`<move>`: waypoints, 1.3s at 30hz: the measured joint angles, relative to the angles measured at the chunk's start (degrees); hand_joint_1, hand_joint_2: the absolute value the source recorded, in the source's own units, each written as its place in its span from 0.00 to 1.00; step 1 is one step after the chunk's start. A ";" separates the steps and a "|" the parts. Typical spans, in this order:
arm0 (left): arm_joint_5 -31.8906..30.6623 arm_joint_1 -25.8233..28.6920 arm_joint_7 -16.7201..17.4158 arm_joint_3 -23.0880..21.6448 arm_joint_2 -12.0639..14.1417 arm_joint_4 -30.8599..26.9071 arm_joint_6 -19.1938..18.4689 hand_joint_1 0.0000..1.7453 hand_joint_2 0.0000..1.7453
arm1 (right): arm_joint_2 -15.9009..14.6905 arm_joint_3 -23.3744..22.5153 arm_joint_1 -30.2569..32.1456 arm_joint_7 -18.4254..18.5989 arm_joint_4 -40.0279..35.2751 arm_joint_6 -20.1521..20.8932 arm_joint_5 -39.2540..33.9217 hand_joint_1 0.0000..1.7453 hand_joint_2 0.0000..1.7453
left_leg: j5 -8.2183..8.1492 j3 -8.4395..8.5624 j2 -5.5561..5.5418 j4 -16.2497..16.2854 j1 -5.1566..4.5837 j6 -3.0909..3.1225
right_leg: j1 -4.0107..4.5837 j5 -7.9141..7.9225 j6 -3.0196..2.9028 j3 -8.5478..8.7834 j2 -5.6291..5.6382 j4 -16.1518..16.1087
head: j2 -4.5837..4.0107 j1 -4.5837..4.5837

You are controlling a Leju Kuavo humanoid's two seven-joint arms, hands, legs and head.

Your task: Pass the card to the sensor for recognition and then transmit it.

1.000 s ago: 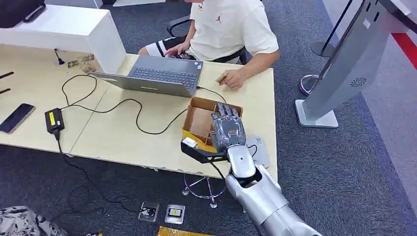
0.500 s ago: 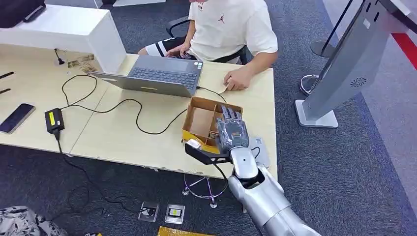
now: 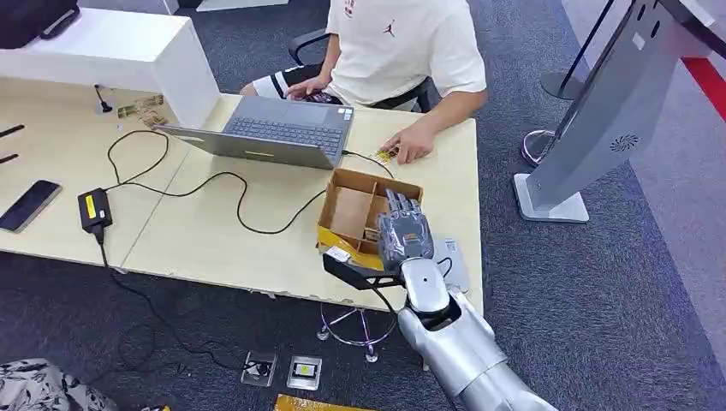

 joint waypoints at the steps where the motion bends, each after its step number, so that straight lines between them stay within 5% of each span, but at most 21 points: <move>1: 0.02 0.00 0.00 0.00 0.02 0.00 0.00 0.00 1.00 | 0.00 0.00 0.00 0.00 0.00 0.09 0.00 0.98 1.00 | 0.00 0.00 0.00 0.00 0.00 0.00 | 0.00 0.00 0.00 0.00 0.00 0.00 | 0.00 0.02; 23: 0.22 0.03 -0.28 -0.02 -0.55 0.00 0.94 0.00 1.00 | -0.26 -0.35 0.46 0.09 -1.42 0.35 0.00 1.00 1.00 | 0.00 0.01 0.00 0.01 0.00 0.00 | 0.00 0.00 0.00 0.00 0.00 0.00 | 0.00 0.00; 30: 0.42 0.13 -0.15 -0.02 0.02 0.00 -0.05 0.00 1.00 | -1.24 -3.23 0.72 1.62 -12.29 4.20 0.63 1.00 1.00 | 0.00 0.02 0.00 0.02 0.00 0.00 | 0.00 0.02 0.00 0.00 0.01 0.00 | 0.00 0.00; 39: 1.62 0.33 -0.15 -0.02 -0.53 0.00 1.88 0.00 1.00 | -2.38 -9.45 0.02 0.26 -34.26 3.04 -1.18 1.00 1.00 | 0.00 0.01 0.05 0.06 0.00 0.00 | 0.00 0.04 0.01 0.00 0.05 0.00 | 0.00 0.00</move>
